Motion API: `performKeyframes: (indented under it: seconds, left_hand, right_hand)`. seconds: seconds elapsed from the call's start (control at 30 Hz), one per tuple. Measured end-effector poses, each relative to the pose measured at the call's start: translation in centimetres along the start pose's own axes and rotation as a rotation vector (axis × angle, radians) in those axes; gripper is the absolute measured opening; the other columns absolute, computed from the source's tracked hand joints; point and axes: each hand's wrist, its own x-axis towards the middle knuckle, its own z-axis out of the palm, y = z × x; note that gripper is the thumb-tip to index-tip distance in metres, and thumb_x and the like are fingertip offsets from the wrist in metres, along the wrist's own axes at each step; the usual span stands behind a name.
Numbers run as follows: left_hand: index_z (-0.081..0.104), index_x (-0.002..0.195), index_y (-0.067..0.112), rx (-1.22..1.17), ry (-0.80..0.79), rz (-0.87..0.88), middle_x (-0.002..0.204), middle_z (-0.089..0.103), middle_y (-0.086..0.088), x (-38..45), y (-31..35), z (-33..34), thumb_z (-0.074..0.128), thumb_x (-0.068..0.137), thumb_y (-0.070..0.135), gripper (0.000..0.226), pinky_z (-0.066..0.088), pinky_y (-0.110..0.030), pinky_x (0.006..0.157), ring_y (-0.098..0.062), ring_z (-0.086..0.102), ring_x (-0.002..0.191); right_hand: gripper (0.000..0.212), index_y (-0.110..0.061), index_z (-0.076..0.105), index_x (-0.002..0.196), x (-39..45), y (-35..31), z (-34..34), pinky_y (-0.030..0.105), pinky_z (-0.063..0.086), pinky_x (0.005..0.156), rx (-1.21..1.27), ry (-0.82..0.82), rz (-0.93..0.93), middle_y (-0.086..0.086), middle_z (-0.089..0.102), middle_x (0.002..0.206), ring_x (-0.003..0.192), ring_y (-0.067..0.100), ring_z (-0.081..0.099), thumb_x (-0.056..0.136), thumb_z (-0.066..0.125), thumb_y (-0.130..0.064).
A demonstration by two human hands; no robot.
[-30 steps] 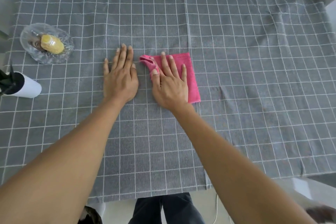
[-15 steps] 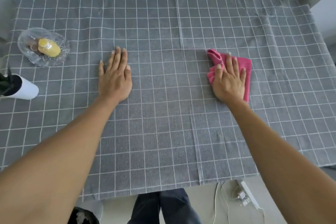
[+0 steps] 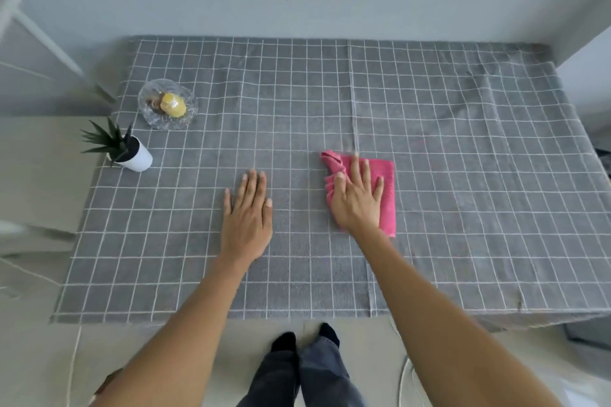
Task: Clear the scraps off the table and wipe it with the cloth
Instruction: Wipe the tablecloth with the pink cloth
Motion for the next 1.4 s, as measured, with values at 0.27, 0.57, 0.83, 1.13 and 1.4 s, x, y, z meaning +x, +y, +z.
performKeyframes:
  seconds: [0.27, 0.57, 0.83, 1.13, 1.4]
  left_hand:
    - [0.002, 0.153, 0.021, 0.016, 0.050, -0.024, 0.160, -0.003, 0.004, -4.7, -1.1, 0.2, 0.003, 0.099, 0.037, 0.056, -0.001, -0.044, 0.120, -0.011, -0.006, 0.148]
    - [-0.002, 0.152, 0.023, -0.005, 0.051, -0.020, 0.159, -0.006, 0.006, -4.6, -1.2, 0.3, 0.002, 0.099, 0.037, 0.055, -0.007, -0.039, 0.119, -0.009, -0.008, 0.147]
    - [-0.007, 0.150, 0.022, -0.003, 0.010, -0.020, 0.158, -0.011, 0.004, -4.4, -1.1, 0.1, 0.000, 0.098, 0.039, 0.055, -0.005, -0.043, 0.120, -0.012, -0.009, 0.147]
    - [0.007, 0.152, 0.017, -0.034, 0.073, -0.025, 0.160, 0.001, 0.002, -8.5, -3.1, 0.3, 0.006, 0.098, 0.038, 0.058, -0.002, -0.045, 0.119, -0.013, -0.002, 0.147]
    - [0.009, 0.153, 0.018, -0.008, 0.086, -0.037, 0.160, 0.005, 0.002, -8.6, -3.2, 0.4, 0.006, 0.098, 0.037, 0.058, 0.000, -0.044, 0.120, -0.012, 0.001, 0.147]
  right_hand:
    - [0.053, -0.041, -0.009, 0.148, -6.2, -1.8, 4.0, 0.045, -0.014, 0.117, -0.185, -0.030, -0.242, -0.010, -0.013, 0.159, 0.145, 0.012, -0.019, 0.096, -0.004, -0.048]
    - [0.060, -0.032, 0.007, 0.152, -5.5, 10.1, -1.9, 0.046, -0.008, 0.119, -0.179, 0.140, 0.122, -0.008, -0.007, 0.161, 0.147, 0.013, -0.011, 0.095, -0.003, -0.050]
    - [0.054, -0.028, 0.016, 0.152, -6.0, 9.4, -2.2, 0.048, -0.013, 0.117, -0.047, 0.153, 0.317, -0.004, -0.010, 0.161, 0.147, 0.016, -0.012, 0.101, 0.005, -0.042]
    - [0.053, -0.039, -0.005, 0.150, -11.0, -3.3, 5.6, 0.047, -0.018, 0.115, -0.081, -0.013, -0.025, -0.005, -0.021, 0.158, 0.144, 0.017, -0.022, 0.098, -0.005, -0.048]
    - [0.049, -0.041, -0.001, 0.150, -12.1, -3.4, 7.0, 0.044, -0.013, 0.118, -0.151, -0.027, -0.276, -0.009, -0.005, 0.160, 0.147, 0.010, -0.012, 0.102, 0.009, -0.043]
